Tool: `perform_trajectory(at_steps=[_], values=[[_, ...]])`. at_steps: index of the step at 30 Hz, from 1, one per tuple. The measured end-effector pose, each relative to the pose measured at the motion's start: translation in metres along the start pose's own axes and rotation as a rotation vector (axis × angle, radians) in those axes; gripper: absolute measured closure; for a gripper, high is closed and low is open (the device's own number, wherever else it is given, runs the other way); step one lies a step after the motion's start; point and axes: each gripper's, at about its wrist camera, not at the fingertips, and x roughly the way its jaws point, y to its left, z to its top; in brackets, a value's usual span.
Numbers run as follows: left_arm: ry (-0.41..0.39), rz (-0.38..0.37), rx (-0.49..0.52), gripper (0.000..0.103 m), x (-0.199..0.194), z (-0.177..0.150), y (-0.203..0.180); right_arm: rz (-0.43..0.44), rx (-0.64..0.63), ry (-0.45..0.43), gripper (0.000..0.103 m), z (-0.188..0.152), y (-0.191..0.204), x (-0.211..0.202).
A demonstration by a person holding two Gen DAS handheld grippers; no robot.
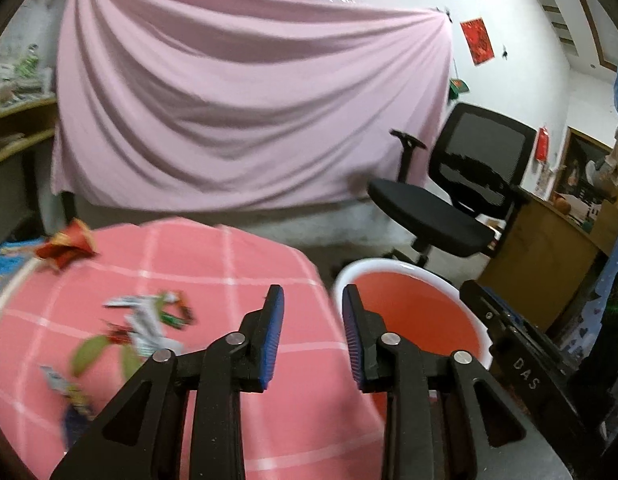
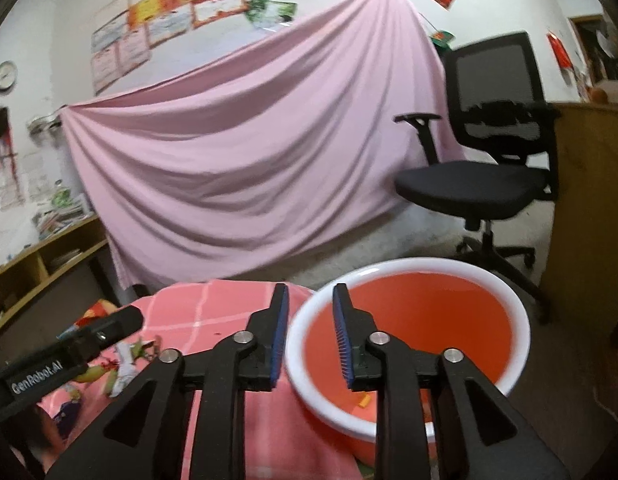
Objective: Collect trash
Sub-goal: 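Move both tools back over the remaining trash on the table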
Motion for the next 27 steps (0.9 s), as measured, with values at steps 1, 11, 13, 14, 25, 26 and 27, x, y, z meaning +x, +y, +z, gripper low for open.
perform_trajectory(at_steps=[1, 11, 13, 14, 25, 26, 27], values=[[-0.016, 0.015, -0.006, 0.071, -0.007, -0.001, 0.005, 0.011, -0.005, -0.012, 0.07, 0.0, 0.004, -0.002], [-0.199, 0.163, -0.069, 0.033, -0.079, -0.015, 0.059, 0.11, -0.068, -0.117, 0.034, -0.002, 0.048, -0.018], [-0.232, 0.195, -0.081, 0.015, -0.092, -0.021, 0.069, 0.127, -0.079, -0.156, 0.013, -0.004, 0.057, -0.024], [-0.253, 0.209, -0.09, 0.014, -0.098, -0.023, 0.076, 0.133, -0.087, -0.171, 0.012, -0.006, 0.062, -0.027], [-0.333, 0.357, -0.09, 0.002, -0.144, -0.06, 0.113, 0.232, -0.221, -0.255, 0.0, -0.016, 0.097, -0.042], [-0.324, 0.356, -0.086, 0.002, -0.145, -0.063, 0.113, 0.238, -0.23, -0.248, 0.0, -0.017, 0.098, -0.041], [-0.31, 0.351, -0.083, 0.002, -0.144, -0.067, 0.114, 0.24, -0.237, -0.242, 0.0, -0.018, 0.1, -0.04]])
